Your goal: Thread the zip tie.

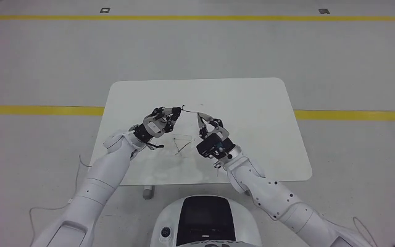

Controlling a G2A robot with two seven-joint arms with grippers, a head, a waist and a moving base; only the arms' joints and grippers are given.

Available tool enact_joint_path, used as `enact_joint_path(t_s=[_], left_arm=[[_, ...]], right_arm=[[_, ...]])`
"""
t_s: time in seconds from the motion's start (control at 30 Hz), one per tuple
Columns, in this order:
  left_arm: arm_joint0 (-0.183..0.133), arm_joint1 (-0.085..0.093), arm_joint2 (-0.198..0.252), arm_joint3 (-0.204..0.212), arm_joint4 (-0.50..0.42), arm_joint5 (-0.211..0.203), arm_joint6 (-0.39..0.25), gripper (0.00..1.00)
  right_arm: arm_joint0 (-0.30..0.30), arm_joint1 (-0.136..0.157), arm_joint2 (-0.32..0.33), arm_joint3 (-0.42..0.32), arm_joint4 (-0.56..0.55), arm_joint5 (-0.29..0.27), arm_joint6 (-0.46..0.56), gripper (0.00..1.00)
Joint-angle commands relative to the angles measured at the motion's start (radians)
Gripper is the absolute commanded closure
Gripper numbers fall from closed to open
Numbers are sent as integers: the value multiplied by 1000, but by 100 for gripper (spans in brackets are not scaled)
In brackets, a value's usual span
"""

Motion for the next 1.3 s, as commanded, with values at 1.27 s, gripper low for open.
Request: enact_joint_path(t_s=[1.27], left_arm=[[0, 0, 0, 0, 0, 0, 0, 100]], right_arm=[[48, 84, -66, -1, 0, 31, 75, 100]])
